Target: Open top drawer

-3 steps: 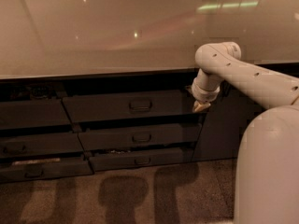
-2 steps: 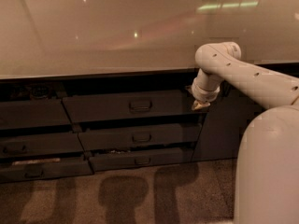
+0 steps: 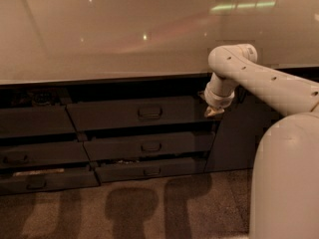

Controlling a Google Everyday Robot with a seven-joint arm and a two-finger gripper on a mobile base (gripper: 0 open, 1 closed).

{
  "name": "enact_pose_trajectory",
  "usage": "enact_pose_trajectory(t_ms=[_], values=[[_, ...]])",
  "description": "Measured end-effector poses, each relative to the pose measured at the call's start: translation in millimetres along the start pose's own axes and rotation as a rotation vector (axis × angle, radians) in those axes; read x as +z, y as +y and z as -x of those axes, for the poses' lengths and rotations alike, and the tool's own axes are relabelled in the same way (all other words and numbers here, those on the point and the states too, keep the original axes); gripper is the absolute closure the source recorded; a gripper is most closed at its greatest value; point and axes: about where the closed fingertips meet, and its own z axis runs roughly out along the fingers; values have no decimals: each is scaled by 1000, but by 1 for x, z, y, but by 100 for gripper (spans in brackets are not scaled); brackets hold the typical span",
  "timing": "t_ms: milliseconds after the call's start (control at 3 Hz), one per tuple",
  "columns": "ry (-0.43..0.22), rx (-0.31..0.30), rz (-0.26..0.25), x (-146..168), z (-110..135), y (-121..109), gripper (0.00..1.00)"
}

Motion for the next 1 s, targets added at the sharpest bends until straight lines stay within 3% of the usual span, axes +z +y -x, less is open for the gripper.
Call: enact_pose_trajectory(t_ms=[1000], values=[[0, -3, 0, -2, 0, -2, 100]])
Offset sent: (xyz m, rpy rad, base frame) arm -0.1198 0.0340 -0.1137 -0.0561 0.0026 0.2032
